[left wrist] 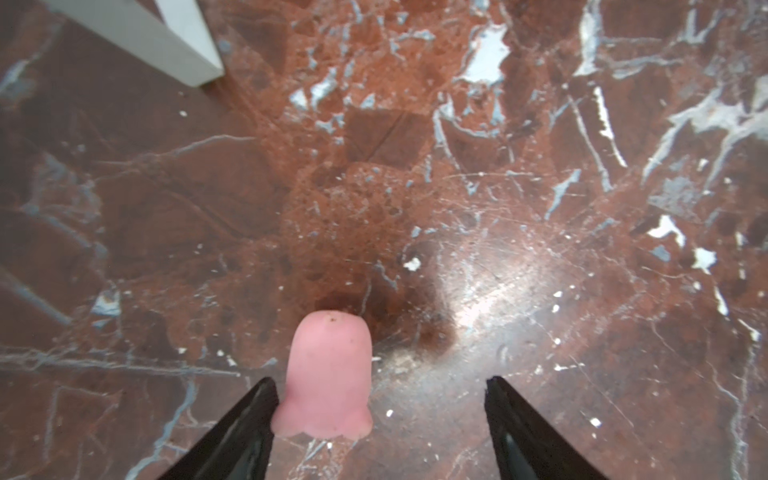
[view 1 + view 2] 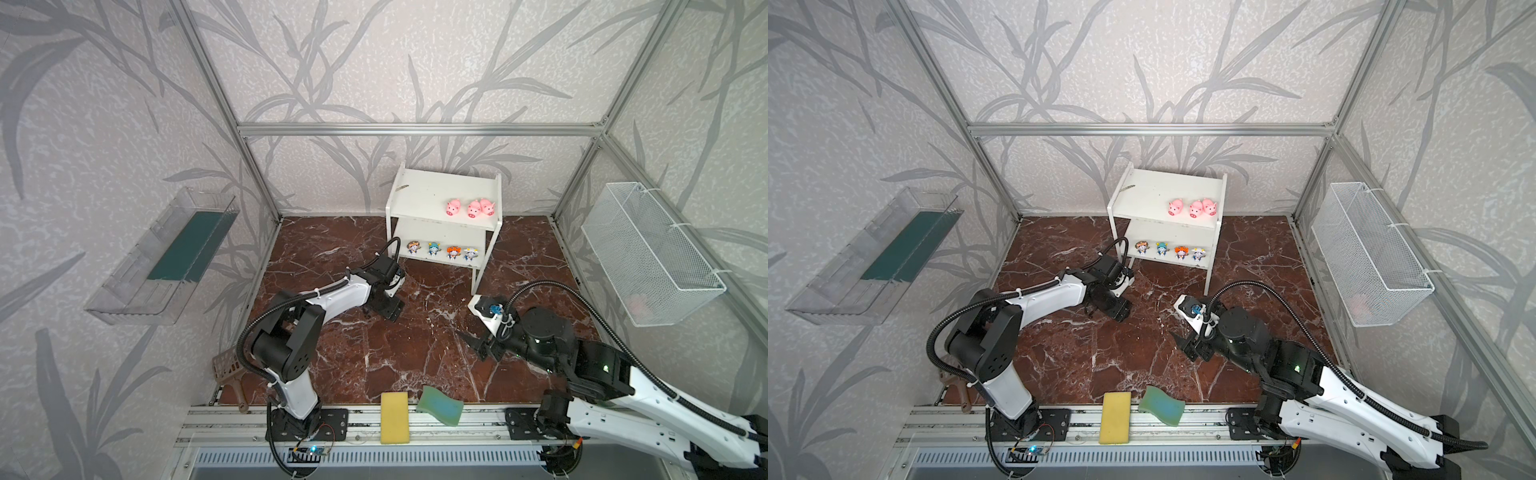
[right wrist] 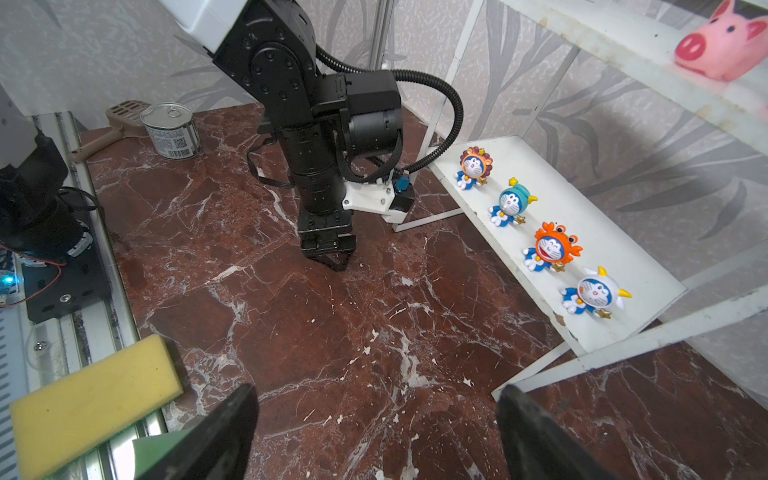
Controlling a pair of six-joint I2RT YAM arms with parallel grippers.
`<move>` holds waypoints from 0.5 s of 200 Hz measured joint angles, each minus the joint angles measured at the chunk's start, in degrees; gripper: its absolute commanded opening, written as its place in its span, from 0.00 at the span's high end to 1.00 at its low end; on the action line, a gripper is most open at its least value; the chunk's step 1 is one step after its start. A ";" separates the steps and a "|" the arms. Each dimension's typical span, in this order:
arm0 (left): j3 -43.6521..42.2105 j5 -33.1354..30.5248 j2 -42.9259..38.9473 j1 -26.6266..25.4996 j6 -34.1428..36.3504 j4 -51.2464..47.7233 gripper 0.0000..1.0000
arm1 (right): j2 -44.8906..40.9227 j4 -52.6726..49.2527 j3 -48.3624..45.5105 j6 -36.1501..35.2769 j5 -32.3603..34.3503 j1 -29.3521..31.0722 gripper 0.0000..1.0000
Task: Place and organize the plastic toys onto the shelf
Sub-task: 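Close the left gripper on the floor pig while the right gripper shifts inward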
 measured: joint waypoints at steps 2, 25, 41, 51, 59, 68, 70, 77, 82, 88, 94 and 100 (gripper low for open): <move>-0.02 0.11 -0.04 -0.07 -0.02 0.02 0.20 | -0.02 0.00 0.00 0.00 0.02 0.00 0.10; -1.20 0.70 -1.11 -1.22 -1.11 0.15 0.20 | -0.13 0.02 -0.11 0.00 0.02 0.00 0.10; -2.36 0.13 -1.92 -1.55 -2.05 0.44 0.23 | -0.11 0.07 -0.28 -0.02 0.02 0.00 0.10; -2.86 -0.61 -2.21 -1.70 -2.54 0.48 0.25 | 0.02 0.07 -0.28 -0.02 0.02 0.00 0.10; -3.04 -1.27 -2.23 -1.77 -2.97 0.68 0.26 | 0.20 0.09 -0.28 -0.02 0.02 0.00 0.10; -3.13 -1.84 -2.23 -1.79 -3.34 0.85 0.28 | 0.33 0.07 -0.31 -0.02 0.00 0.00 0.10; -3.13 -2.03 -2.23 -1.81 -3.34 0.87 0.28 | 0.39 0.07 -0.31 -0.02 0.00 0.00 0.10; -3.13 -2.47 -2.23 -1.84 -3.52 1.01 0.29 | 0.42 0.07 -0.31 -0.02 0.02 0.00 0.10; -3.13 -2.78 -2.23 -1.86 -3.74 1.18 0.30 | 0.42 0.07 -0.31 -0.02 0.00 0.00 0.10; -3.13 -3.30 -2.23 -1.88 -3.98 1.40 0.31 | 0.39 0.09 -0.31 -0.02 0.00 0.00 0.10; -3.13 -3.69 -2.23 -1.90 -4.11 1.53 0.33 | 0.35 0.11 -0.31 -0.02 0.00 0.00 0.10; -3.13 -4.15 -2.23 -1.90 -4.37 1.68 0.34 | 0.35 0.09 -0.31 -0.02 0.02 0.00 0.10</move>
